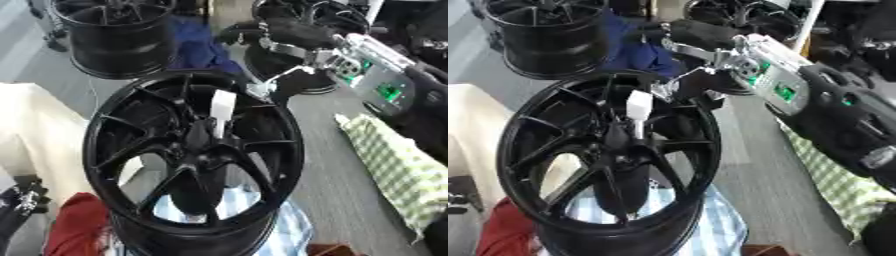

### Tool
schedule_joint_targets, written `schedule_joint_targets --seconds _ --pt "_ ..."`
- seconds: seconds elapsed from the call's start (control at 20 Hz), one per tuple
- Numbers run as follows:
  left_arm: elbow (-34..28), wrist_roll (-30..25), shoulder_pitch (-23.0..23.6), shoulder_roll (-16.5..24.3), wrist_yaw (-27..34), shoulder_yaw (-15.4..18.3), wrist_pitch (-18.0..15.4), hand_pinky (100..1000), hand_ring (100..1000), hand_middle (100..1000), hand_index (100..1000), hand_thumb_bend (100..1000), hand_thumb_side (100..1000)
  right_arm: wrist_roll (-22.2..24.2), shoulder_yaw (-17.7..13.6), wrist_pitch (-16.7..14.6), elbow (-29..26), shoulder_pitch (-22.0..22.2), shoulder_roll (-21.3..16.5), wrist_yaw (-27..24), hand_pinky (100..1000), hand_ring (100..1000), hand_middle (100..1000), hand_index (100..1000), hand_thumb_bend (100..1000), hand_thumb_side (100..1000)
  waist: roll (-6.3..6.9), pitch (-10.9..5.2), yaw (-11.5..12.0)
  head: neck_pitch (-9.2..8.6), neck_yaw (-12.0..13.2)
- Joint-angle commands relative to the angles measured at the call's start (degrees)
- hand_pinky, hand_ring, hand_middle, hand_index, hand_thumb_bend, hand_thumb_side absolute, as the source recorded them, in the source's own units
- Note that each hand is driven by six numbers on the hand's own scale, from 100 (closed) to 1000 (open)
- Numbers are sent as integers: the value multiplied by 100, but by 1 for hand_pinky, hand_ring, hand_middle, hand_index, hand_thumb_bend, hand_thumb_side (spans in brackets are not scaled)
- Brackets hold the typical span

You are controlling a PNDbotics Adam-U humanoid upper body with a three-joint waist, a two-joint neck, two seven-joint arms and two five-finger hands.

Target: Pull the pin out of the wheel hub.

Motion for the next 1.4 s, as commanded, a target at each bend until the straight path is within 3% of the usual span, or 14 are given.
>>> schedule_joint_targets --seconds 0.05,0.4,0.95,1.25,1.4 --pt "-93 -28 -80 46 -16 -26 -11 635 655 635 801 100 523 291 -97 -72 250 -172 116 131 815 870 903 1000 100 647 38 -58 8 -14 -27" --pt "-101 -49 -83 30 -17 -34 -9 635 656 635 801 100 523 930 -266 -123 705 -263 447 490 810 879 908 999 192 688 52 -64 31 -14 -36" --pt "-89 -58 -82 18 -16 -38 -13 635 657 635 801 100 523 2028 -762 -85 1451 -366 879 1045 805 869 897 986 195 709 79 -85 43 -14 -85" --pt "-86 -60 -78 13 -13 -40 -17 635 657 635 801 100 523 2688 -1014 -3 1571 -401 1006 1080 783 840 869 973 194 715 86 -91 49 -14 -89" --pt "-88 -62 -77 11 -13 -41 -19 635 657 635 801 100 522 3460 -1219 163 1405 -443 1047 918 772 829 858 968 192 713 91 -92 50 -14 -91"
